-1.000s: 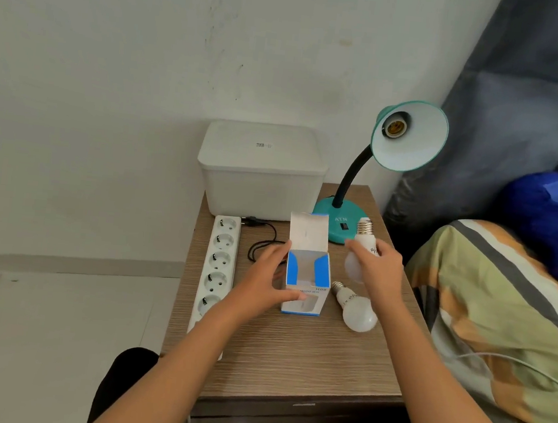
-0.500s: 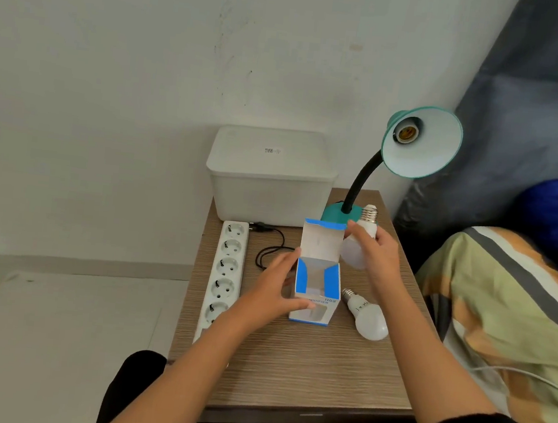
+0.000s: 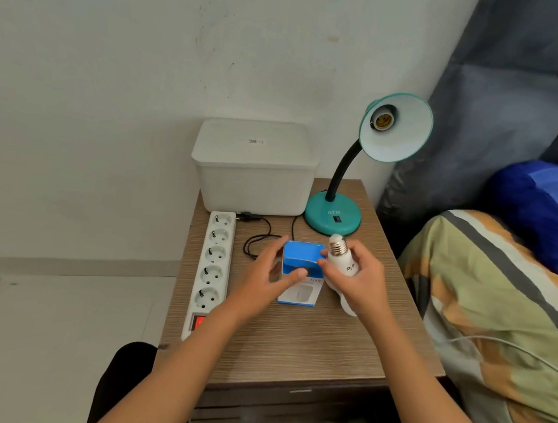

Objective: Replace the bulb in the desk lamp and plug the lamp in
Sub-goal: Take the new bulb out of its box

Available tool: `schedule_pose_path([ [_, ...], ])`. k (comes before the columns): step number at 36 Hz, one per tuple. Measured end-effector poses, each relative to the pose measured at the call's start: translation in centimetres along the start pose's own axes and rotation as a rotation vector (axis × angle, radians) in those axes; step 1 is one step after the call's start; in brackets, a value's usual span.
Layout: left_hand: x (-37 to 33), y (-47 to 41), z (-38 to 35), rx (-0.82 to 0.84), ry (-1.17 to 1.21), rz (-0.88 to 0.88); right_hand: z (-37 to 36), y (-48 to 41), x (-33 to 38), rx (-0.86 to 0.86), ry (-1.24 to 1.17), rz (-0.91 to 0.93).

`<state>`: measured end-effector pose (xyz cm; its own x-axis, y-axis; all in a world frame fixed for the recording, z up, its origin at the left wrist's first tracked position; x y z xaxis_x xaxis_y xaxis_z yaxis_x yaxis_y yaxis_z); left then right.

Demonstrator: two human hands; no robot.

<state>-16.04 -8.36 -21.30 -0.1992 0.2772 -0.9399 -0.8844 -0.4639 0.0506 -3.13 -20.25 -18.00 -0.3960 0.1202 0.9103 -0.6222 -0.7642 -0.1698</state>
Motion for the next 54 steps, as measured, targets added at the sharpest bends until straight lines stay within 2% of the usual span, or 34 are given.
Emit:
schedule_pose_path([
  [6,-0.4,0.1,-0.4,-0.066,-0.041,-0.023,-0.1,0.6,-0.2,-0.007,0.138,0.010],
  [14,0.0,0.1,-1.6,-0.151,-0.076,-0.081,-0.6,0.5,-0.4,-0.037,0.173,-0.029],
  [19,-0.3,-0.1,-2.1,-0.118,-0.251,-0.176,-0.5,0.1,-0.8,-0.030,0.155,-0.055],
  [27,-0.2,0.2,-1.4,-0.055,-0.462,-0.233,-0.5,0.0,-1.0,-0.013,0.111,-0.081],
  [31,-0.8,0.1,-1.0,-0.030,-0.558,-0.224,-0.5,0.0,-0.8,0.006,0.123,-0.103],
  [37,-2.1,-0.6,-0.7,0.007,-0.646,-0.159,0.5,0.0,-0.1,-0.116,0.100,-0.117],
  [44,-3.7,-1.5,-0.4,0.072,-0.643,-0.121,3.1,-1.7,2.1,-0.120,-0.017,-0.162],
  [49,-8.4,-5.1,0.7,0.025,-0.528,-0.214,5.7,-4.5,3.8,-0.103,-0.043,-0.200],
  [54,-14.3,-10.7,2.2,0.078,-0.511,-0.285,8.6,-8.6,5.9,-0.173,-0.143,-0.218],
])
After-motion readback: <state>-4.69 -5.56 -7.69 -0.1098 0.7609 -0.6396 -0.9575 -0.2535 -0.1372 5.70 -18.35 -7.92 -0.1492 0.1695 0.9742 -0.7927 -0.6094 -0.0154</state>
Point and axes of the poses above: each hand's wrist, its own y-axis away from the middle knuckle, its own z-axis out of the back of the hand, x = y × z, the point moved 3 cm from there along -y, towards the middle knuckle, and after that the axes turned 8 degrees about x, right-handed, at the moved point
